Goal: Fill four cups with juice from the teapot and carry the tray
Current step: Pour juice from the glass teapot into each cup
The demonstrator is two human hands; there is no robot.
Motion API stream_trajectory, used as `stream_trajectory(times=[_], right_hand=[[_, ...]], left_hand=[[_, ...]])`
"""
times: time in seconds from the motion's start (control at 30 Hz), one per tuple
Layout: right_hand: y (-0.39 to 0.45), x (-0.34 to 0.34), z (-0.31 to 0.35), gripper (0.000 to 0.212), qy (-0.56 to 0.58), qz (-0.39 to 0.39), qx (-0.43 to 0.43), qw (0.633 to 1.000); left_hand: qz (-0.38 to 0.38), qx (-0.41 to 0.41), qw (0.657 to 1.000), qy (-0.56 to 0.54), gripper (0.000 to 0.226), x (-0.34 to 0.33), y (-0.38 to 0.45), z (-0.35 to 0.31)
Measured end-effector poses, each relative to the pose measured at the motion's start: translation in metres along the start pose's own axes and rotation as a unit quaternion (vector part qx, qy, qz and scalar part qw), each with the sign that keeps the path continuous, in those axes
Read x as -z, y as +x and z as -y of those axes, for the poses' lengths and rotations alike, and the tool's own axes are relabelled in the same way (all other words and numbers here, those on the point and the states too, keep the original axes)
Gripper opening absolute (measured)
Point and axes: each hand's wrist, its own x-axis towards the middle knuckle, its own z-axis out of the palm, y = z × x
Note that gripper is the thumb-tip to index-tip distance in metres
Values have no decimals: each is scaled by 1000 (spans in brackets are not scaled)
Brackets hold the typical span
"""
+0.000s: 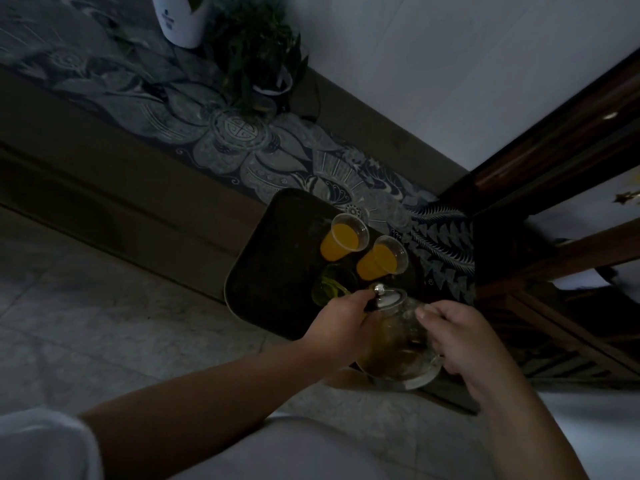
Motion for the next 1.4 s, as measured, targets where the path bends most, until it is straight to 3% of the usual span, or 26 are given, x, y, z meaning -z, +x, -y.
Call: stream_trajectory(times=[0.7, 0.97, 1.4], right_hand=[[-5, 2, 24, 23, -116, -30, 68, 990], [-4, 5, 32, 18, -162, -35, 97, 981], [-10, 7, 43, 16, -189, -50, 115, 974]], left_hand=[[-20, 17, 999, -35, 28, 0, -3, 0], [-26, 30, 997, -60, 34, -3, -3, 0], [-55, 1, 995, -82, 36, -5, -3, -3]])
